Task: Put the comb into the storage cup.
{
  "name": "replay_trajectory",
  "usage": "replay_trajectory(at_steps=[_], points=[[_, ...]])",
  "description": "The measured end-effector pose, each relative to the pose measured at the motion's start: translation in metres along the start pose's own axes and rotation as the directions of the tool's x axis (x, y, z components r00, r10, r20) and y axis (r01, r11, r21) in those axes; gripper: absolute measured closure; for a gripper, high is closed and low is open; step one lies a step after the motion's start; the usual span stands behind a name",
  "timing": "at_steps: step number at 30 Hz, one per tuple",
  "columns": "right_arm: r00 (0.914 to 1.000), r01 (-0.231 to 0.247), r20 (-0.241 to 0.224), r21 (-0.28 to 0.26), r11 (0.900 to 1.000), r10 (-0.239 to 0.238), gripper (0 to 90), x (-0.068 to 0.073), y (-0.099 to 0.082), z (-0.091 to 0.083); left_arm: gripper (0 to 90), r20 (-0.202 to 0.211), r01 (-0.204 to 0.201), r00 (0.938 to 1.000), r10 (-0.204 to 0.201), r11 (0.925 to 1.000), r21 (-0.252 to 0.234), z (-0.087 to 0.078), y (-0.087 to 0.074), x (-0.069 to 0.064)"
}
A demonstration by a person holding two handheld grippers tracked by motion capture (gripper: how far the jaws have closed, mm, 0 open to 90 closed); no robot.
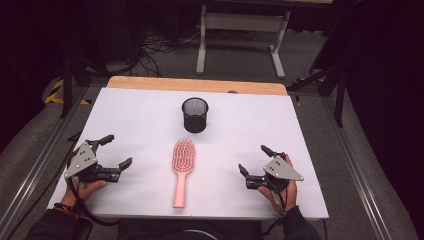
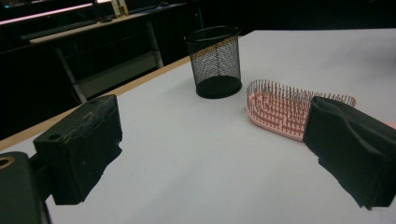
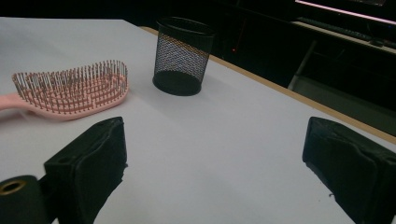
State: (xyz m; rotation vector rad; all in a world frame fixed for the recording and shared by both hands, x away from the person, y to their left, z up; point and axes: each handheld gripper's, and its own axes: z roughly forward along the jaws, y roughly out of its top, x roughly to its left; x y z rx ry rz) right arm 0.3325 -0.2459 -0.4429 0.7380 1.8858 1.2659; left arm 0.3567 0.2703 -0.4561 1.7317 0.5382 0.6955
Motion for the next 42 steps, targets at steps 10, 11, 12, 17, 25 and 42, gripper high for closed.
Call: replay_trajectory(at_steps=[10, 11, 12, 17, 25, 42], points=[[0.9993, -0.014, -0.034, 0.023, 0.9996, 0.014, 7.1, 0.003, 0.000, 0.009, 5.0, 0.053, 0.031, 0.9981, -0.032, 0.9993, 0.022, 0.004, -0.005, 0.003], [0.9992, -0.015, -0.037, 0.022, 0.9996, 0.016, 7.4, 0.004, 0.000, 0.009, 5.0, 0.053, 0.031, 0.9981, -0.032, 0.9993, 0.022, 0.004, -0.005, 0.003], [0.9992, -0.015, -0.037, 0.022, 0.9996, 0.016, 7.4, 0.004, 0.000, 0.009, 5.0, 0.062, 0.038, 0.9973, -0.040, 0.9989, 0.026, 0.004, -0.006, 0.003], [0.9967, -0.021, -0.078, 0.015, 0.9997, 0.022, 8.8, 0.009, 0.003, 0.010, 4.9, 0.064, 0.025, 0.9976, -0.026, 0.9996, 0.013, 0.004, -0.005, 0.002], [0.9841, -0.014, -0.177, -0.002, 0.9999, 0.013, 34.5, 0.025, 0.015, 0.016, 5.5, 0.057, 0.019, 0.9982, -0.020, 0.9995, 0.027, 0.006, -0.006, 0.000], [0.9382, -0.008, -0.346, 0.037, 0.9993, 0.020, 86.3, 0.050, 0.029, 0.028, 4.9, 0.059, 0.012, 0.9982, -0.014, 0.9996, 0.027, 0.004, -0.006, 0.002]])
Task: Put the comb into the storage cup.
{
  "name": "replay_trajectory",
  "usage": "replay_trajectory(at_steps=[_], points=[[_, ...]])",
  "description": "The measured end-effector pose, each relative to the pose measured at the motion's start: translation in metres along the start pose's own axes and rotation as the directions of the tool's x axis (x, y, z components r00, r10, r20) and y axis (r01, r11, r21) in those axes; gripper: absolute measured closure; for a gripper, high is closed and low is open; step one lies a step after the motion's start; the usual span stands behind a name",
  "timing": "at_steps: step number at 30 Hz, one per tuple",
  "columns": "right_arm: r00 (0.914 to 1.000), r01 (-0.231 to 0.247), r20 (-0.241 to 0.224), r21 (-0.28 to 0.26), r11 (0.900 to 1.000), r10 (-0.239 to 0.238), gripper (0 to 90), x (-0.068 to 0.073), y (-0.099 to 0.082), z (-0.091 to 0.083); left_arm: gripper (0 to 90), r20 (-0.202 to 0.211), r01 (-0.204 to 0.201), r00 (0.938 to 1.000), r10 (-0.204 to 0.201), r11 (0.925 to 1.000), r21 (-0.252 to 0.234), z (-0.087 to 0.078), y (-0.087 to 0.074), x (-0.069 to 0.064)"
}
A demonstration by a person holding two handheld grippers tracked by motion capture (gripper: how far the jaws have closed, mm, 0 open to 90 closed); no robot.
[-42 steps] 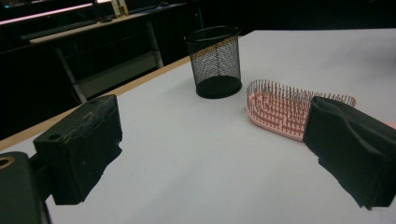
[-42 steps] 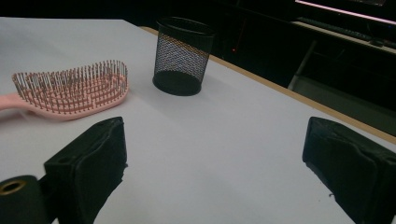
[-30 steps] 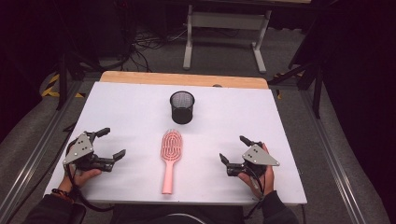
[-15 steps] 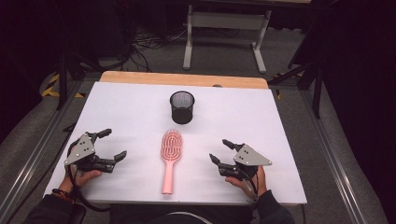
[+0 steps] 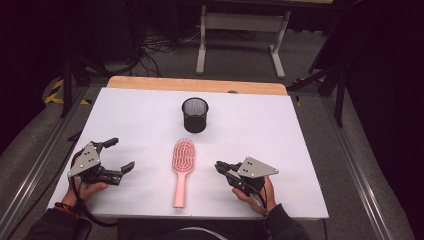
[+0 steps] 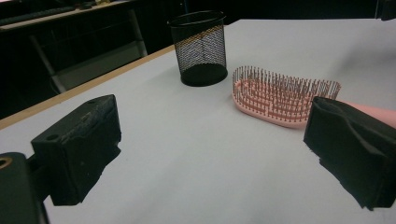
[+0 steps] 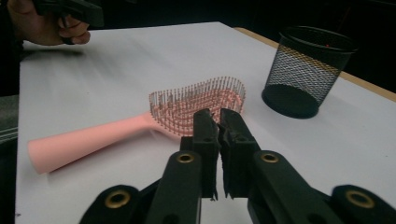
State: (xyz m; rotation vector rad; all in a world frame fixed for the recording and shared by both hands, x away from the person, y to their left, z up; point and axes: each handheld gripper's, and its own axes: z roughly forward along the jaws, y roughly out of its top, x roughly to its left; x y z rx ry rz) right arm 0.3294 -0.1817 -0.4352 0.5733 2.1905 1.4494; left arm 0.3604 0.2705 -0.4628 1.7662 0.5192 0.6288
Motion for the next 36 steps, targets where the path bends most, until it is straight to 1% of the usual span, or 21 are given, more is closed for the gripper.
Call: replay_trajectory(at_steps=[1, 3, 4, 6, 7, 8, 9, 10, 11, 12, 13, 18, 27, 29, 30, 31, 36], points=[[0.9999, 0.005, -0.010, 0.002, 1.0000, -0.005, 87.9, 0.001, 0.001, 0.001, 4.8, -0.001, -0.001, 1.0000, 0.001, 1.0000, 0.001, 0.000, 0.000, 0.000], [0.9991, 0.022, -0.037, 0.023, 0.9995, -0.021, 89.3, 0.006, 0.003, 0.007, 4.5, -0.001, -0.001, 1.0000, 0.001, 1.0000, 0.000, 0.001, 0.000, 0.000], [0.9991, 0.022, -0.037, 0.023, 0.9995, -0.021, 89.3, 0.006, 0.003, 0.007, 4.5, 0.000, 0.000, 1.0000, 0.000, 1.0000, 0.000, 0.001, 0.000, 0.000], [0.9983, 0.029, -0.051, 0.039, 0.9988, -0.027, 89.3, 0.009, 0.004, 0.012, 4.6, 0.003, 0.002, 1.0000, -0.002, 1.0000, 0.004, 0.001, 0.000, 0.000], [0.9970, 0.036, -0.070, 0.053, 0.9980, -0.032, 89.3, 0.012, 0.005, 0.018, 4.7, 0.002, -0.008, 1.0000, 0.008, 1.0000, 0.005, 0.000, 0.000, 0.000], [0.9970, 0.036, -0.070, 0.053, 0.9980, -0.032, 89.3, 0.012, 0.005, 0.018, 4.7, 0.002, -0.008, 1.0000, 0.008, 1.0000, 0.005, 0.000, 0.000, 0.000], [0.9959, 0.049, -0.079, 0.069, 0.9965, -0.043, 89.3, 0.016, 0.006, 0.023, 4.7, 0.004, -0.011, 0.9999, 0.011, 0.9999, 0.008, 0.000, 0.000, 0.000], [0.9959, 0.049, -0.079, 0.069, 0.9965, -0.043, 89.3, 0.016, 0.006, 0.023, 4.7, 0.004, -0.011, 0.9999, 0.011, 0.9999, 0.008, 0.000, 0.000, 0.000], [0.9949, 0.046, -0.093, 0.079, 0.9958, -0.039, 89.4, 0.018, 0.006, 0.028, 4.7, 0.005, -0.012, 0.9999, 0.012, 0.9999, 0.008, 0.000, 0.000, 0.000], [0.9949, 0.046, -0.093, 0.079, 0.9958, -0.039, 89.4, 0.018, 0.006, 0.028, 4.7, 0.005, -0.012, 0.9999, 0.012, 0.9999, 0.008, 0.000, 0.000, 0.000], [0.9936, 0.058, -0.102, 0.085, 0.9947, -0.049, 89.4, 0.021, 0.007, 0.031, 4.7, 0.008, -0.011, 0.9999, 0.011, 0.9999, 0.007, 0.000, 0.000, 0.000], [0.9912, 0.068, -0.120, 0.091, 0.9935, -0.057, 89.3, 0.026, 0.008, 0.038, 4.7, 0.013, -0.010, 0.9999, 0.010, 0.9999, 0.010, 0.001, 0.000, 0.000], [0.9877, 0.077, -0.143, 0.102, 0.9918, -0.062, 89.3, 0.031, 0.007, 0.043, 4.7, 0.017, -0.010, 0.9998, 0.010, 0.9998, 0.016, 0.001, -0.001, -0.001], [0.9847, 0.088, -0.159, 0.106, 0.9905, -0.071, 89.3, 0.035, 0.008, 0.047, 4.7, 0.019, -0.011, 0.9998, 0.010, 0.9998, 0.016, 0.001, 0.000, -0.001], [0.9847, 0.088, -0.159, 0.106, 0.9905, -0.071, 89.3, 0.035, 0.008, 0.047, 4.7, 0.019, -0.011, 0.9998, 0.010, 0.9998, 0.016, 0.001, 0.000, -0.001], [0.9827, 0.095, -0.169, 0.110, 0.9894, -0.076, 89.4, 0.037, 0.008, 0.050, 4.7, 0.020, -0.010, 0.9997, 0.010, 0.9998, 0.015, 0.001, 0.000, -0.001], [0.9784, 0.111, -0.188, 0.125, 0.9859, -0.087, 89.3, 0.042, 0.007, 0.056, 4.8, 0.025, -0.014, 0.9996, 0.014, 0.9997, 0.020, 0.002, -0.001, -0.001]])
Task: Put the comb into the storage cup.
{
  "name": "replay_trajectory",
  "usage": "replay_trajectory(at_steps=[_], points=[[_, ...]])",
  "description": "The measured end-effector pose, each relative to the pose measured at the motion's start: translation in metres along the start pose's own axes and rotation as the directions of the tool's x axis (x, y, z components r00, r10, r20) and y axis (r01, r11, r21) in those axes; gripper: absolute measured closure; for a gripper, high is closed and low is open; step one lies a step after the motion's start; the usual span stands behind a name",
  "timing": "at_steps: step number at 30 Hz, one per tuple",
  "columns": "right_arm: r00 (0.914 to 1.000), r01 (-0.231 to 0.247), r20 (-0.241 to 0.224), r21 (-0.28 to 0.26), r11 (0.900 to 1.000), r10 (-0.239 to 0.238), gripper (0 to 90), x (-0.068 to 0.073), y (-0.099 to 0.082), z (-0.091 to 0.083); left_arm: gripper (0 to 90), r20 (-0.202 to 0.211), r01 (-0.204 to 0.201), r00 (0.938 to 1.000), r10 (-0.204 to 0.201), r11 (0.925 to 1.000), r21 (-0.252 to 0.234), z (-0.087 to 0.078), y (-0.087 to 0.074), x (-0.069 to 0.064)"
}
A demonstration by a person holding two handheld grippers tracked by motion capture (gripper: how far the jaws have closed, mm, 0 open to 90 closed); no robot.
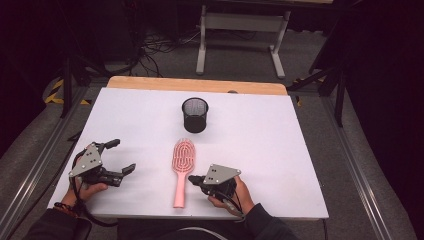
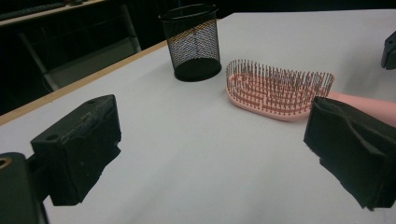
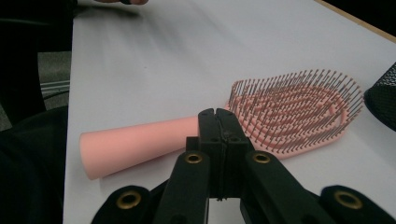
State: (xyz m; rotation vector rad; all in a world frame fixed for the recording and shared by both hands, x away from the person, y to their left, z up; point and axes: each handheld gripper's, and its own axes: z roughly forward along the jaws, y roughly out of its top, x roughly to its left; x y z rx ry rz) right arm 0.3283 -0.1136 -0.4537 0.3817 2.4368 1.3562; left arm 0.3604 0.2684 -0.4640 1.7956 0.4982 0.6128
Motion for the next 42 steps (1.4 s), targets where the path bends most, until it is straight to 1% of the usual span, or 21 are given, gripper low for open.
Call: replay_trajectory(at_steps=[6, 9, 16, 20, 23, 25, 26, 27, 28, 29, 30, 32, 33, 34, 36, 37, 38, 39, 40, 41, 42], points=[[0.9999, 0.004, -0.015, 0.015, 0.9999, -0.004, 89.3, 0.003, -0.002, 0.005, 4.9, 0.002, 0.000, 1.0000, 0.000, 1.0000, 0.006, 0.000, 0.000, -0.001], [0.9997, 0.007, -0.023, 0.030, 0.9995, -0.006, 89.3, 0.004, -0.004, 0.007, 5.1, 0.007, -0.005, 1.0000, 0.005, 0.9999, 0.011, 0.002, 0.000, -0.001], [0.9994, 0.007, -0.033, 0.047, 0.9989, -0.005, 89.4, 0.005, -0.007, 0.008, 5.3, 0.009, -0.008, 0.9999, 0.008, 0.9997, 0.025, 0.003, 0.000, -0.002], [0.9991, 0.015, -0.042, 0.061, 0.9981, -0.012, 89.3, 0.006, -0.009, 0.010, 5.5, 0.014, -0.002, 0.9999, 0.002, 0.9996, 0.027, 0.004, 0.000, -0.003], [0.9993, 0.013, -0.036, 0.069, 0.9976, -0.011, 89.3, 0.005, -0.011, 0.009, 6.5, 0.024, 0.012, 0.9996, -0.013, 0.9994, 0.033, 0.005, 0.001, -0.004], [0.9996, 0.007, -0.028, 0.067, 0.9977, -0.005, 89.3, 0.004, -0.012, 0.008, 7.2, 0.042, 0.044, 0.9980, -0.047, 0.9971, 0.061, 0.010, 0.004, -0.009], [0.9997, 0.008, -0.024, 0.065, 0.9979, -0.006, 88.9, 0.003, -0.012, 0.008, 7.7, 0.042, 0.044, 0.9980, -0.047, 0.9971, 0.061, 0.010, 0.004, -0.009], [0.9998, 0.000, -0.017, 0.063, 0.9980, 0.001, 88.4, 0.002, -0.013, 0.007, 8.1, 0.060, 0.068, 0.9955, -0.073, 0.9943, 0.082, 0.016, 0.007, -0.016], [0.9999, -0.002, -0.015, 0.060, 0.9982, 0.003, 87.9, 0.002, -0.013, 0.006, 8.5, 0.060, 0.068, 0.9955, -0.073, 0.9943, 0.082, 0.016, 0.007, -0.016], [1.0000, 0.001, -0.009, 0.059, 0.9983, -0.001, 86.2, 0.001, -0.014, 0.005, 8.5, 0.079, 0.071, 0.9938, -0.078, 0.9929, 0.096, 0.019, 0.008, -0.020], [1.0000, -0.005, -0.003, 0.053, 0.9986, 0.005, 84.7, 0.001, -0.014, 0.003, 8.7, 0.090, 0.065, 0.9932, -0.075, 0.9918, 0.110, 0.022, 0.010, -0.025], [1.0000, 0.000, 0.001, 0.048, 0.9988, 0.000, 84.8, 0.000, -0.014, 0.002, 9.4, 0.102, 0.060, 0.9921, -0.073, 0.9904, 0.125, 0.027, 0.013, -0.034], [1.0000, 0.001, 0.003, 0.040, 0.9992, -0.001, 84.7, -0.001, -0.015, 0.001, 9.5, 0.120, 0.060, 0.9898, -0.077, 0.9890, 0.135, 0.031, 0.014, -0.039], [0.9999, 0.005, 0.009, 0.038, 0.9993, -0.005, 83.4, -0.001, -0.015, -0.001, 9.5, 0.128, 0.065, 0.9884, -0.083, 0.9885, 0.136, 0.034, 0.016, -0.043], [0.9996, 0.013, 0.023, 0.016, 0.9998, -0.013, 73.6, -0.003, -0.016, -0.008, 9.9, 0.147, 0.068, 0.9850, -0.091, 0.9862, 0.151, 0.041, 0.020, -0.053], [0.9996, 0.013, 0.023, 0.016, 0.9998, -0.013, 73.6, -0.003, -0.016, -0.008, 10.2, 0.147, 0.068, 0.9850, -0.091, 0.9862, 0.151, 0.041, 0.020, -0.053], [0.9994, 0.011, 0.034, 0.008, 0.9999, -0.011, 70.8, -0.004, -0.016, -0.011, 10.2, 0.153, 0.067, 0.9840, -0.091, 0.9858, 0.154, 0.044, 0.021, -0.058], [0.9992, 0.010, 0.039, -0.001, 0.9999, -0.010, 67.1, -0.005, -0.017, -0.015, 10.4, 0.168, 0.058, 0.9822, -0.084, 0.9857, 0.158, 0.048, 0.023, -0.064], [0.9990, 0.006, 0.044, -0.021, 0.9998, -0.005, 59.3, -0.008, -0.018, -0.021, 10.6, 0.175, 0.049, 0.9815, -0.078, 0.9853, 0.164, 0.050, 0.024, -0.067], [0.9979, 0.003, 0.065, -0.032, 0.9995, -0.001, 53.0, -0.010, -0.018, -0.027, 10.5, 0.189, 0.041, 0.9791, -0.074, 0.9843, 0.172, 0.054, 0.026, -0.074], [0.9965, 0.012, 0.083, -0.033, 0.9994, -0.009, 48.6, -0.011, -0.018, -0.030, 10.5, 0.197, 0.047, 0.9769, -0.082, 0.9835, 0.174, 0.057, 0.027, -0.077]])
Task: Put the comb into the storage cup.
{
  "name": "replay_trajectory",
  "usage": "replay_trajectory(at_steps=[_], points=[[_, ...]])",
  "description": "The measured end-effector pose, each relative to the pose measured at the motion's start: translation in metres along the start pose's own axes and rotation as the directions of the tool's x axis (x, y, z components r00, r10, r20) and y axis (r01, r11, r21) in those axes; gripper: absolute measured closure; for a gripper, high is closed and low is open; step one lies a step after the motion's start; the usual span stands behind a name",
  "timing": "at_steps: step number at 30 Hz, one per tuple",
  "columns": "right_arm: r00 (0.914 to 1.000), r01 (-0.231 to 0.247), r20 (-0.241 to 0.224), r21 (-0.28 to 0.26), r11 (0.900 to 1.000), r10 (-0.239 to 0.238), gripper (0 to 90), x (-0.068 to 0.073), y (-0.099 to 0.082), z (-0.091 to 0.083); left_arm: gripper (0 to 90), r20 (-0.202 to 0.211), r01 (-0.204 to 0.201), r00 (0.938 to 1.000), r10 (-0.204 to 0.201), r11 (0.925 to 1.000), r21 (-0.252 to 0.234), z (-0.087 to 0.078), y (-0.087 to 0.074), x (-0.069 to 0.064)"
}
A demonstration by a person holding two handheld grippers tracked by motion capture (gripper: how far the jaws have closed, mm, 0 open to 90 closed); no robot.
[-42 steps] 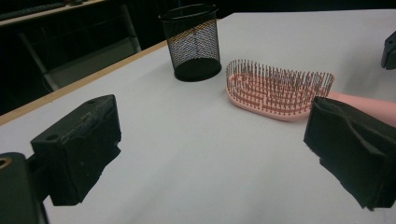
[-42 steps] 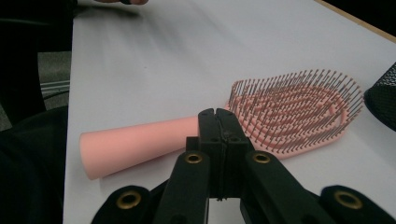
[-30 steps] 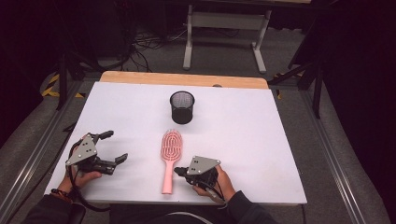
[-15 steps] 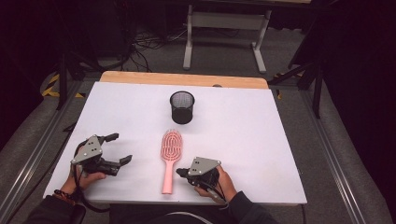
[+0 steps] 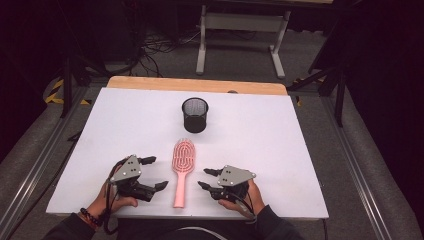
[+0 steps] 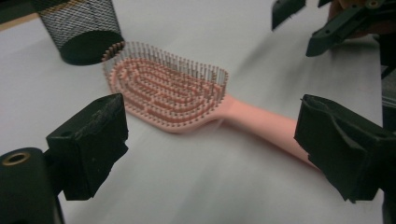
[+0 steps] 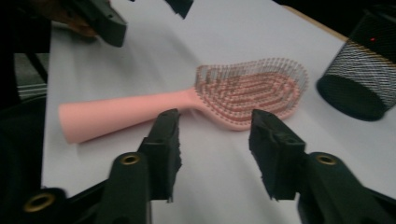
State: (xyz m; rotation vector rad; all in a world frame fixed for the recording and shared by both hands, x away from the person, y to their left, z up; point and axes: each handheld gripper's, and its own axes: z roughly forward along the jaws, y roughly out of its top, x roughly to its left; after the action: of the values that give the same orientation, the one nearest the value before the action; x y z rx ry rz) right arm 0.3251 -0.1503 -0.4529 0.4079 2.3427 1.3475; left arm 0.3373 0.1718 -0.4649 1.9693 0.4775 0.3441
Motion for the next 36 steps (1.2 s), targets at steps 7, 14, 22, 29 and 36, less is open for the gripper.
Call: replay_trajectory(at_steps=[7, 14, 22, 29, 36], points=[[0.9943, -0.016, 0.105, -0.015, 0.9998, 0.018, 24.6, -0.012, -0.006, -0.014, 11.8, -0.001, 0.019, 0.9998, -0.019, 0.9994, 0.030, 0.013, 0.006, -0.012], [0.9845, -0.019, 0.174, -0.016, 0.9997, 0.021, 20.3, -0.017, -0.009, -0.023, 12.3, -0.086, 0.018, 0.9963, -0.013, 0.9975, 0.068, 0.029, 0.015, -0.031], [0.9754, -0.025, 0.219, -0.008, 0.9996, 0.026, 20.2, -0.023, -0.013, -0.031, 17.6, -0.184, 0.005, 0.9826, 0.025, 0.9868, 0.162, 0.052, 0.018, -0.050], [0.9770, -0.016, 0.213, 0.007, 0.9998, 0.014, 20.2, -0.022, -0.013, -0.030, 18.3, -0.203, -0.002, 0.9779, 0.048, 0.9757, 0.219, 0.060, 0.017, -0.054], [0.9788, -0.024, 0.204, 0.016, 0.9996, 0.020, 20.4, -0.024, -0.015, -0.028, 16.3, -0.207, 0.034, 0.9781, 0.020, 0.9669, 0.253, 0.053, 0.015, -0.044]])
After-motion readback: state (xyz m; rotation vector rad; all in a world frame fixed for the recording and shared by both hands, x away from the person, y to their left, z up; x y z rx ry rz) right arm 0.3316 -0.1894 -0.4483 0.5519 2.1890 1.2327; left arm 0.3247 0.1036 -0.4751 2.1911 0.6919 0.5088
